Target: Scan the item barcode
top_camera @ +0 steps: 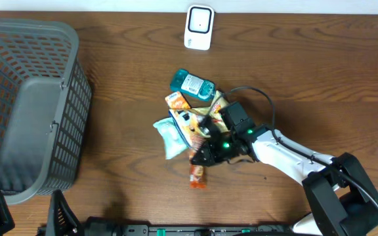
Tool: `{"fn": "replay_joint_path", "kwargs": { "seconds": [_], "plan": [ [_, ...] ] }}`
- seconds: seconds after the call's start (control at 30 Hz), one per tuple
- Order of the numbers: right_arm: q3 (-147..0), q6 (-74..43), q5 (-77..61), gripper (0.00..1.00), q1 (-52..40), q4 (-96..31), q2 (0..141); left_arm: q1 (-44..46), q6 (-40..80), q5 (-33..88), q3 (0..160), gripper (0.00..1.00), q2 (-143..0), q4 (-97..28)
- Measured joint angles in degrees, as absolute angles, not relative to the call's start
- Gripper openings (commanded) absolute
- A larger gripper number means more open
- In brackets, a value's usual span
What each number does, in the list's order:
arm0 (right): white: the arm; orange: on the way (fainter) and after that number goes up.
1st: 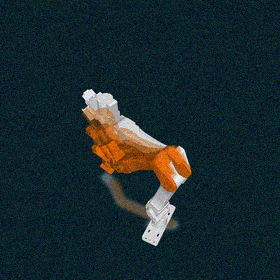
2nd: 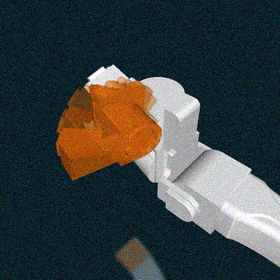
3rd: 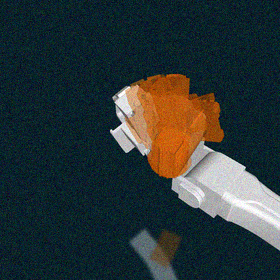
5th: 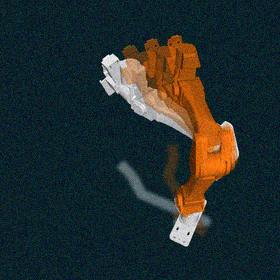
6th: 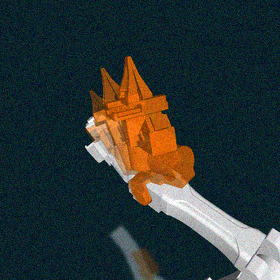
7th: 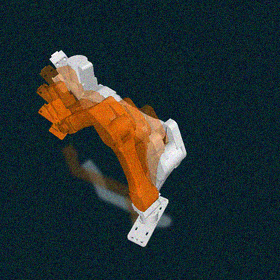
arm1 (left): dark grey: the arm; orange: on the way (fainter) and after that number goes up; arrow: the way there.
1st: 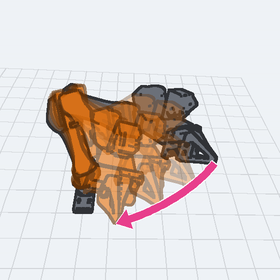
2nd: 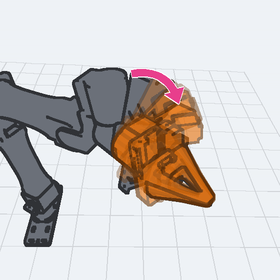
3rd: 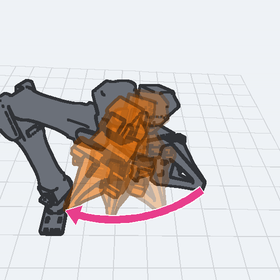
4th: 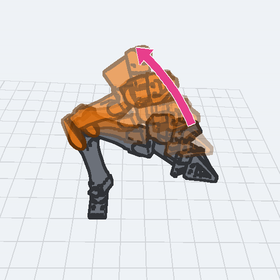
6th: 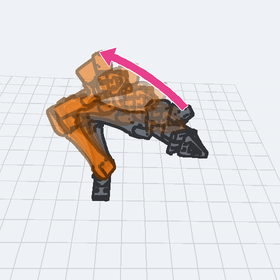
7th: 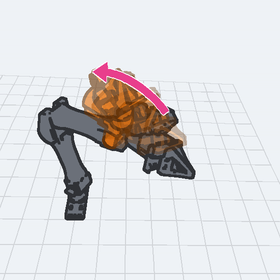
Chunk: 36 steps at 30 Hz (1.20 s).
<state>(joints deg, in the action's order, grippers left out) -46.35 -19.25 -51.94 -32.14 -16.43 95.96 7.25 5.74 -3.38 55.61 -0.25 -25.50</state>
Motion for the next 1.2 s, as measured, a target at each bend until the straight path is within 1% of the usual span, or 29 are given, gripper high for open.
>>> {"fn": "replay_joint_path", "kwargs": {
  "seconds": [0.1, 0.13, 0.27, 0.37, 0.5, 0.77, 0.83, 0.93, 1.2],
  "plan": [
    [-46.3, -15.4, -65.2, 0.01, -32.2, -6.1, 96.0, 7.2, 5.7, -3.4, 55.6, 0.98, -0.3, -25.5],
    [-46.2, -14.1, -71.2, 0.01, -32.1, 1.3, 96.0, 7.2, 5.7, -3.4, 55.6, 0.98, -0.3, -25.6],
    [-46.5, -11.8, -82.4, 0.01, -32.2, 17.1, 96.0, 7.2, 5.7, -3.4, 55.6, 0.98, -0.3, -25.8],
    [-46.3, -11.2, -85.3, 0.01, -32.2, 28.5, 96.2, 7.2, 5.7, -3.4, 55.6, 0.98, -0.3, -25.9],
    [-46.3, -11.1, -87.2, 0.01, -32.9, 39.6, 96.1, 7.2, 5.7, -3.4, 55.6, 0.98, -0.3, -26.1],
    [-46.3, -15.2, -88.7, 0.01, -33.5, 54.0, 96.2, 7.2, 5.7, -3.4, 55.4, 0.98, -0.3, -26.8],
    [-46.3, -17.1, -88.8, 0.01, -33.8, 59.7, 96.2, 7.2, 5.7, -3.4, 54.9, 0.98, -0.3, -26.8],
    [-46.3, -21.8, -88.7, 0.01, -34.1, 67.4, 96.2, 7.2, 5.7, -3.4, 54.5, 0.98, -0.3, -26.8],
    [-46.3, -38.8, -88.6, 0.01, -34.2, 87.0, 96.1, 7.2, 5.7, -3.4, 54.4, 0.98, -0.3, -26.8]
  ]
}}
